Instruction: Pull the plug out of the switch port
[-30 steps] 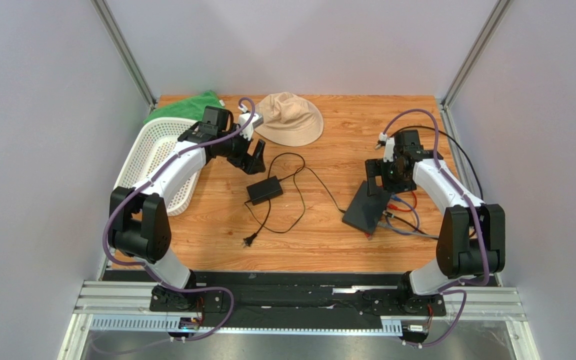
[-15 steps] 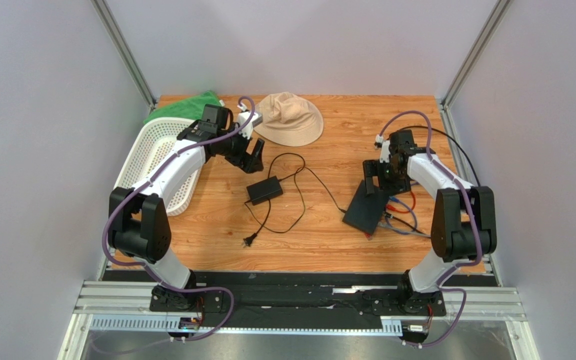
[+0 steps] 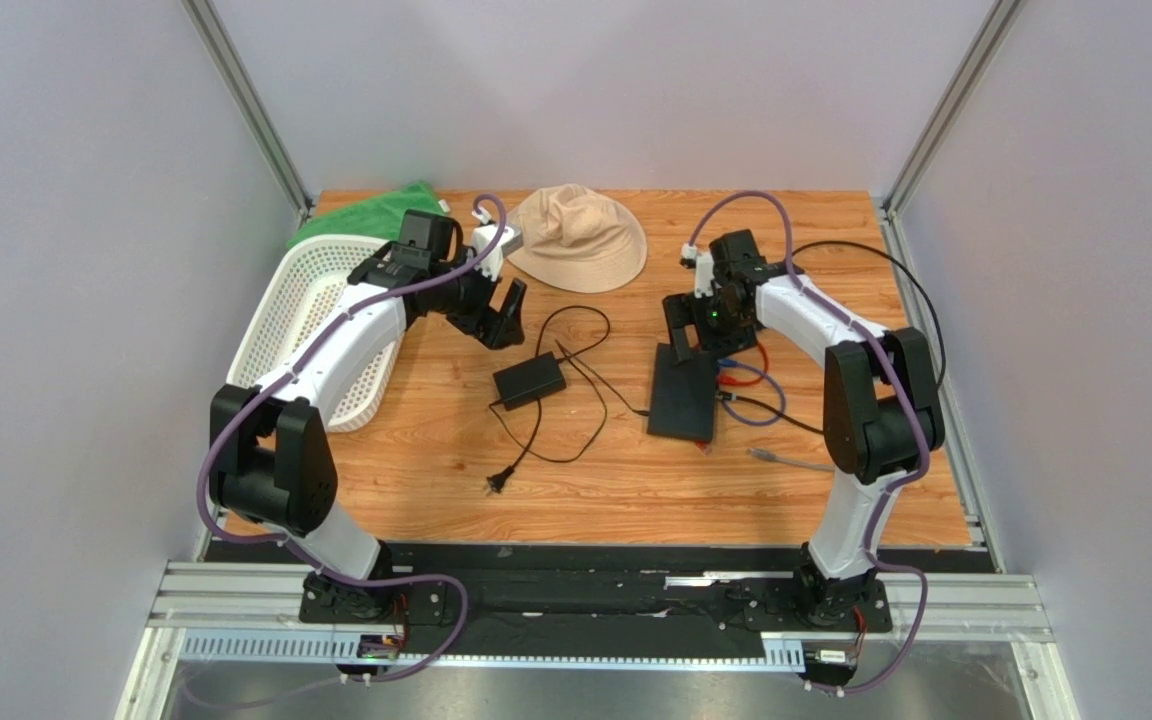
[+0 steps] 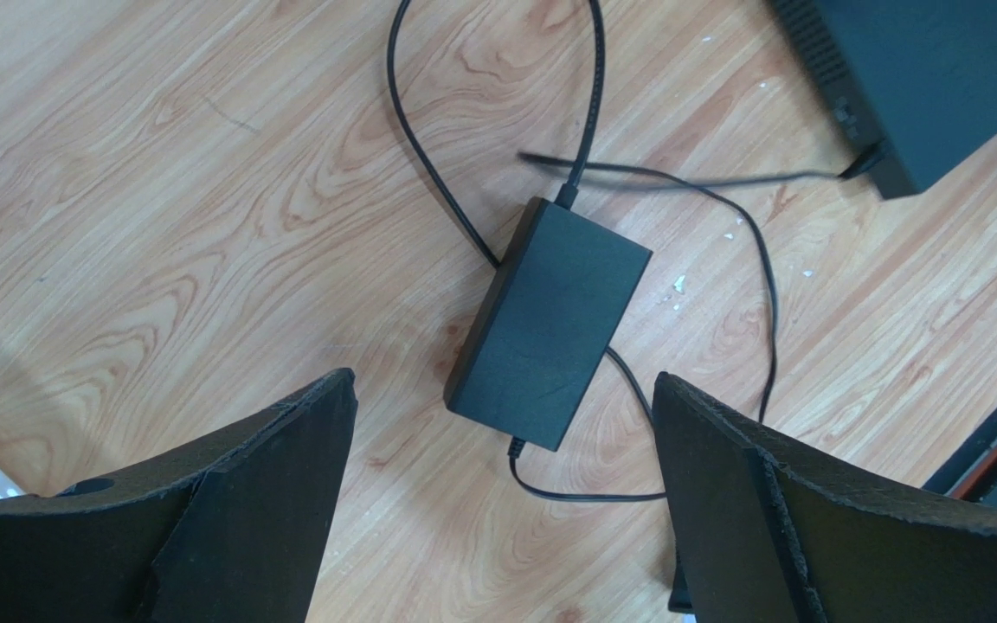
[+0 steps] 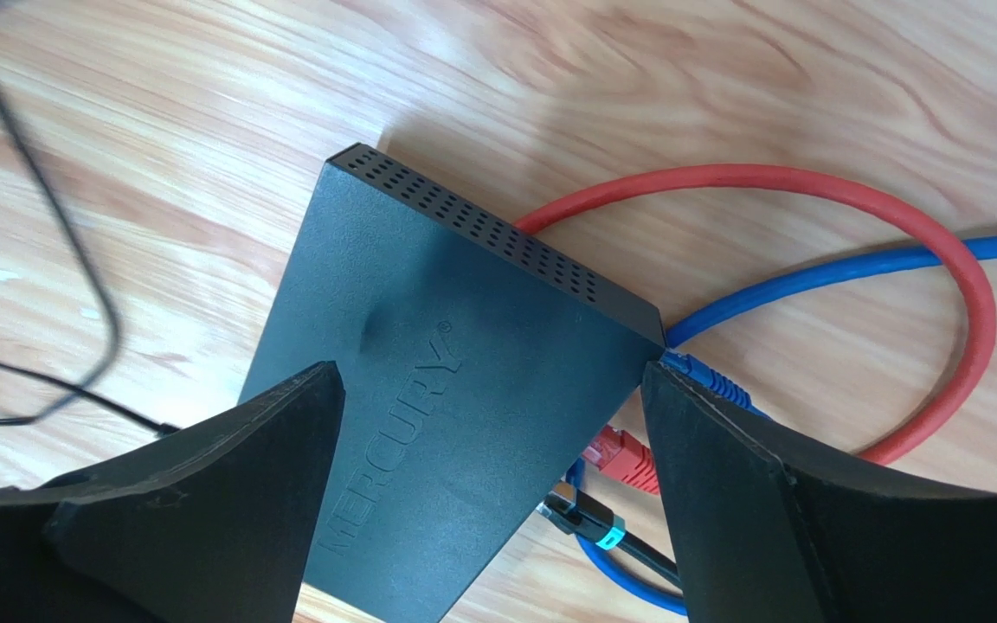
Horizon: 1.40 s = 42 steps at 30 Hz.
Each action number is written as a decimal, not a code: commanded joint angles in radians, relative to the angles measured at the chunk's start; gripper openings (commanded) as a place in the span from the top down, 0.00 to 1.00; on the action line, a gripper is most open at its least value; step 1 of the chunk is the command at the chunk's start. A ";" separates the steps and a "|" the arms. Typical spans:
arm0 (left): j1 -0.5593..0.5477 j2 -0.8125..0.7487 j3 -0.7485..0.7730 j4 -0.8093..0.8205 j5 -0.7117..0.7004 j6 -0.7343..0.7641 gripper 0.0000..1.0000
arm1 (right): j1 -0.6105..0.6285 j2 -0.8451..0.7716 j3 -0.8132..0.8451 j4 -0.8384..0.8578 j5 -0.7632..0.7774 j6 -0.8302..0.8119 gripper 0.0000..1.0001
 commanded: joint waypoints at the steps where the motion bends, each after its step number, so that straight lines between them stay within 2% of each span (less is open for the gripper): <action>1: -0.001 -0.041 0.014 -0.011 0.068 -0.030 0.08 | 0.018 0.032 0.084 0.056 -0.078 0.051 0.11; 6: -0.001 -0.003 0.067 0.042 0.198 -0.152 0.09 | 0.017 -0.034 0.133 0.037 -0.056 0.001 0.11; 10: -0.002 0.092 0.184 0.051 0.292 -0.232 0.09 | 0.018 -0.125 0.056 0.025 -0.116 -0.082 0.15; 13: -0.002 0.184 0.245 0.062 0.361 -0.282 0.11 | 0.032 -0.194 -0.018 0.022 -0.153 -0.154 0.28; 14: -0.004 0.232 0.256 0.067 0.381 -0.295 0.11 | 0.039 -0.217 -0.069 0.019 -0.162 -0.209 0.38; 15: -0.006 0.257 0.268 0.076 0.425 -0.315 0.13 | 0.041 -0.223 -0.089 0.017 -0.168 -0.234 0.44; 19: -0.030 0.344 0.346 0.021 0.436 -0.306 0.13 | 0.053 -0.228 -0.144 -0.021 -0.217 -0.347 0.65; 20: -0.032 0.358 0.347 0.024 0.447 -0.312 0.13 | 0.062 -0.225 -0.158 -0.029 -0.208 -0.361 0.78; 22: -0.038 0.370 0.336 0.042 0.467 -0.329 0.13 | 0.076 -0.222 -0.173 -0.026 -0.194 -0.404 0.86; 23: -0.041 0.373 0.324 0.079 0.464 -0.337 0.13 | 0.088 -0.222 -0.184 -0.014 -0.184 -0.421 0.93; 28: -0.094 0.376 0.280 0.157 0.438 -0.319 0.11 | 0.105 -0.173 -0.175 -0.018 -0.141 -0.470 0.99; 32: -0.107 0.436 0.265 0.269 0.548 -0.403 0.10 | 0.109 -0.105 -0.186 -0.030 -0.105 -0.496 1.00; 35: -0.119 0.517 0.342 0.175 0.597 -0.365 0.16 | 0.109 -0.029 -0.144 -0.116 -0.073 -0.512 1.00; 37: -0.128 0.550 0.371 0.138 0.555 -0.326 0.17 | 0.107 0.027 -0.109 -0.180 -0.070 -0.512 1.00; 42: -0.157 0.570 0.412 0.004 0.492 -0.147 0.18 | 0.106 0.010 -0.113 -0.164 -0.108 -0.481 1.00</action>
